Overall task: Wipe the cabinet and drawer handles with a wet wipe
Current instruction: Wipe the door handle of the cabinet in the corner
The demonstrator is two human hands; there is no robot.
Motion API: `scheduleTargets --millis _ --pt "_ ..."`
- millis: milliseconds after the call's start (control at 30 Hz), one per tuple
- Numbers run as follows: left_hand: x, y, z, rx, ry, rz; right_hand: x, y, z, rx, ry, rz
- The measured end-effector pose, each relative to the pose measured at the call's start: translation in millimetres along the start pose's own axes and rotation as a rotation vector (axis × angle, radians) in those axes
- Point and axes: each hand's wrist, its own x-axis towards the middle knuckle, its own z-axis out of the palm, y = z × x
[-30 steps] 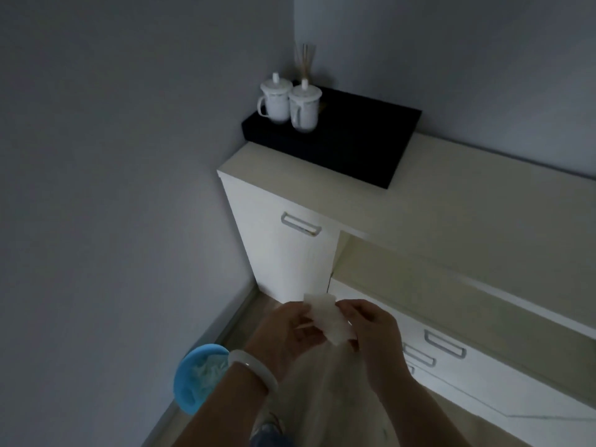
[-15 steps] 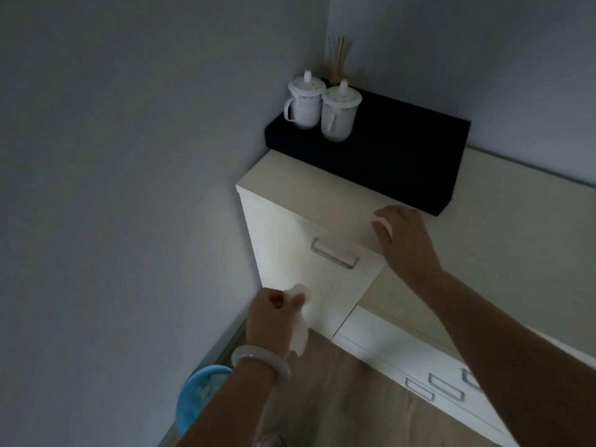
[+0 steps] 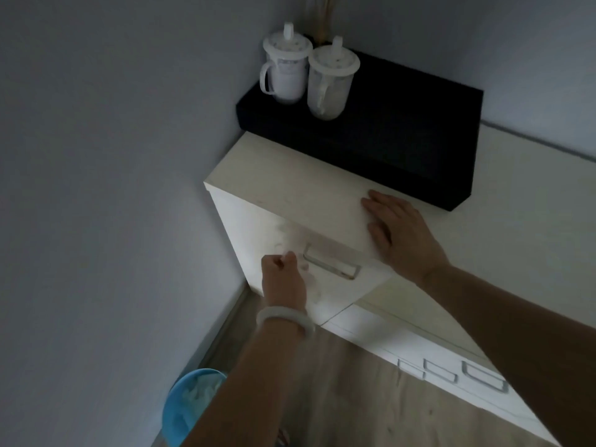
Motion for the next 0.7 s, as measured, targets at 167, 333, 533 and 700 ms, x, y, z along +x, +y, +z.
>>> scheduleTargets --millis 167,333,533,700 --pt "-7 7 8 -0.394 -0.129 -0.235 1 0 1 -0.020 0.020 -0.005" --pt "4 -1 11 -0.313 -0.104 -0.228 1 -1 -1 -0.024 0.021 -0.001" --pt "8 -7 23 -0.164 -0.117 -0.207 0 -1 -1 -0.027 0.023 0.002" --pt "-1 -15 22 -0.452 -0.155 -0.381 0 -2 0 -0.027 0.015 0.008"
